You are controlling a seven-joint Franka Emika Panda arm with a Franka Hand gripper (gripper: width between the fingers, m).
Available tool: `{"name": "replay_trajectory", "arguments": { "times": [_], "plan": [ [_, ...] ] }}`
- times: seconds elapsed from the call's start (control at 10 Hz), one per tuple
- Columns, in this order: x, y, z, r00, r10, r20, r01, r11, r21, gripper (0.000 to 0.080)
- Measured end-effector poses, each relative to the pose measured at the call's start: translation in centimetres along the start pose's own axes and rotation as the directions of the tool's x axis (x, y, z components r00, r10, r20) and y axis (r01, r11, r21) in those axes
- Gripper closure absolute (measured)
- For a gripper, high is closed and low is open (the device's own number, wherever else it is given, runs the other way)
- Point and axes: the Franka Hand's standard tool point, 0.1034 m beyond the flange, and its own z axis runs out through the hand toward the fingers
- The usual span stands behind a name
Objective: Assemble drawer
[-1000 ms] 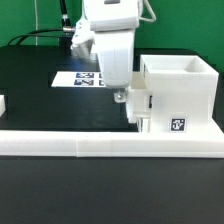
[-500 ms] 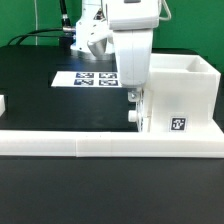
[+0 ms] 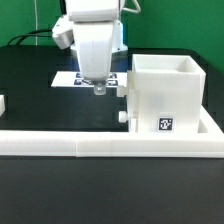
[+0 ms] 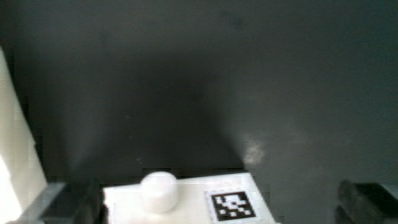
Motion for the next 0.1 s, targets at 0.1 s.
{"name": "replay_trajectory", "arguments": {
  "times": [0.1],
  "plan": [
    [0.02,-0.03,0.10,1.000,0.000,-0.001,0.000,1.000,0.002,0.0151]
  ]
}}
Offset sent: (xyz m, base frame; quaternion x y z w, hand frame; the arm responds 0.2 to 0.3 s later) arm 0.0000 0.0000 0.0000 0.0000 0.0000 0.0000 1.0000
